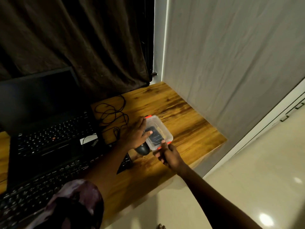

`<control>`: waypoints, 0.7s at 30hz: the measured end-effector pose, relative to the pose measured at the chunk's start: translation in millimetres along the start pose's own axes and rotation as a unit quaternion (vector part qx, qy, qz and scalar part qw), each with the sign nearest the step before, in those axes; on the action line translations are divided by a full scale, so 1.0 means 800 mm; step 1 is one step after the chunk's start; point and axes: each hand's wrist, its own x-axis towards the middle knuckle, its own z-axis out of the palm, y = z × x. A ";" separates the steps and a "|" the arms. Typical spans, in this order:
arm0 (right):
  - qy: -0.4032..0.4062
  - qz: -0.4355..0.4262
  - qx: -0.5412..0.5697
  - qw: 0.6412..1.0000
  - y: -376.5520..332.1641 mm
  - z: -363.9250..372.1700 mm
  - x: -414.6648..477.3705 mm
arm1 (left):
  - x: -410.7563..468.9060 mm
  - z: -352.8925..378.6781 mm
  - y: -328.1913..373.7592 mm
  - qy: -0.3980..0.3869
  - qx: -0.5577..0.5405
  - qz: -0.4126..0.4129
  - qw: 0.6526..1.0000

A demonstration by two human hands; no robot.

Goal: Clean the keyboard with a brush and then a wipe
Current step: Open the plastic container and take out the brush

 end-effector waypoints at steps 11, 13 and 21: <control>0.017 0.032 -0.035 0.999 0.013 -0.018 0.002 | 0.010 -0.014 0.008 -0.062 -0.041 -0.019 0.997; 0.087 0.017 -0.107 0.990 0.009 -0.024 -0.002 | 0.013 -0.016 0.006 -0.079 -0.055 -0.023 0.995; 0.172 -0.169 -0.395 0.887 -0.007 -0.018 0.006 | 0.029 -0.013 -0.003 -0.083 -0.061 -0.023 0.994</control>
